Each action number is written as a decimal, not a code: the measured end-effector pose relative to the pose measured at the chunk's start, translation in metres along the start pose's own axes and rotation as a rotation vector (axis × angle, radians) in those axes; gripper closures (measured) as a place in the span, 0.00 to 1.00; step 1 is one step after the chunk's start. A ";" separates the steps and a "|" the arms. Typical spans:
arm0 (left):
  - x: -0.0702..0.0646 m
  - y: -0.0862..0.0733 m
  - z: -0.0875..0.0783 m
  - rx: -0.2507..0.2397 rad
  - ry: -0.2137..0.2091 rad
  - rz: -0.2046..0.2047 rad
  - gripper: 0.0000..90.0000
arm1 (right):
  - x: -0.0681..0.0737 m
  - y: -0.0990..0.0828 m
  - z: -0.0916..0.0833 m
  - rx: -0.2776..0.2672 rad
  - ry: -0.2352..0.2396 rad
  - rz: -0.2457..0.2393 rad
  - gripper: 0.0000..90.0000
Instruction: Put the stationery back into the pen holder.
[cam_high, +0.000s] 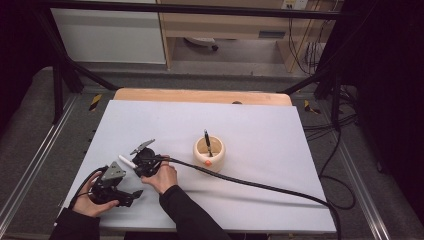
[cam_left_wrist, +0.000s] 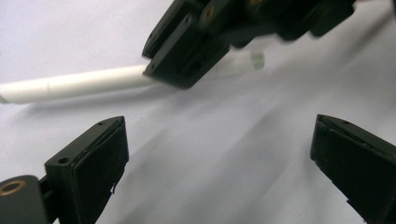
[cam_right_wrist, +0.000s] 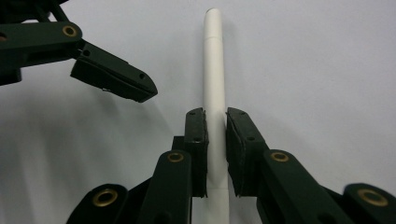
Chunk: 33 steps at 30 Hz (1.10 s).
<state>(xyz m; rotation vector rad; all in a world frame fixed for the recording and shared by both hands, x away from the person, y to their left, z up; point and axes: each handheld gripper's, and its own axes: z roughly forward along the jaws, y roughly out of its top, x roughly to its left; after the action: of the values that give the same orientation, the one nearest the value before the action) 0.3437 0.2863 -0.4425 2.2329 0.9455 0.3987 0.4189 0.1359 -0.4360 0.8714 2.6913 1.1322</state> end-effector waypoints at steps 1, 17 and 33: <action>0.000 0.000 0.000 0.000 0.000 0.001 0.05 | -0.001 0.000 -0.003 -0.001 0.001 -0.003 0.88; -0.015 0.014 -0.005 -0.027 -0.027 0.089 0.04 | -0.022 -0.030 -0.072 0.038 0.056 -0.050 0.88; -0.044 0.050 0.004 -0.037 -0.019 0.362 0.08 | -0.045 -0.071 -0.130 0.108 0.118 -0.072 0.88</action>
<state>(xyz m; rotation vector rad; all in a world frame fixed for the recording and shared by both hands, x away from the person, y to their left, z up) 0.3409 0.2270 -0.4118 2.3695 0.5155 0.5492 0.3847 -0.0103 -0.3967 0.7367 2.8779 1.0642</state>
